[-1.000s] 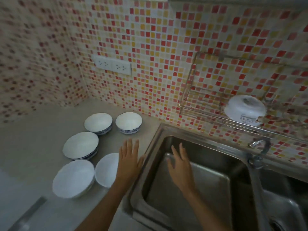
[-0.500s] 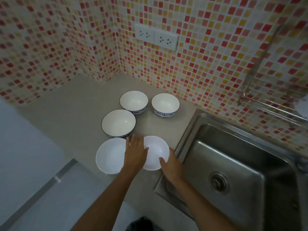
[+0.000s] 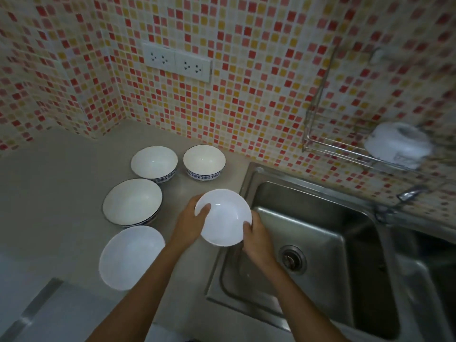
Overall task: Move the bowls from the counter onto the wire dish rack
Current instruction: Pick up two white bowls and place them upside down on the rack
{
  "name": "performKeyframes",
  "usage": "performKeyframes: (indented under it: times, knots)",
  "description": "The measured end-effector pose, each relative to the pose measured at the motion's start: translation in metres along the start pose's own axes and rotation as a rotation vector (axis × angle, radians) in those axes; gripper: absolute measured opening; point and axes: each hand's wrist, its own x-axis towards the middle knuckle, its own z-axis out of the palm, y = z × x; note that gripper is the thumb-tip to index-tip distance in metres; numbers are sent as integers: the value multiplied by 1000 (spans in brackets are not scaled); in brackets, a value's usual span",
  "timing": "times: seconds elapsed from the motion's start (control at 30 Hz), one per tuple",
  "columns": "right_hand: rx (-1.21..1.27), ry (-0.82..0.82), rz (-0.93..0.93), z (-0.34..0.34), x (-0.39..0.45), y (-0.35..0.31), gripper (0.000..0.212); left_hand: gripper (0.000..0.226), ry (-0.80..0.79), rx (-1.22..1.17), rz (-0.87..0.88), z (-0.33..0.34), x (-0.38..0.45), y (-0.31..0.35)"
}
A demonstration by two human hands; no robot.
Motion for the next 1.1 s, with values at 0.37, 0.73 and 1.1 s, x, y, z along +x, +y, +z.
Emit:
performKeyframes:
  times: [0.37, 0.73, 1.1]
  knots:
    - [152, 280, -21, -117, 4, -15, 27, 36, -302, -433, -178, 69, 14, 110]
    - [160, 593, -236, -228, 3, -37, 23, 41, -253, -441, -58, 124, 21, 193]
    - [-269, 756, -390, -313, 82, -3, 66, 50, -126, -228, 434, 164, 49, 313]
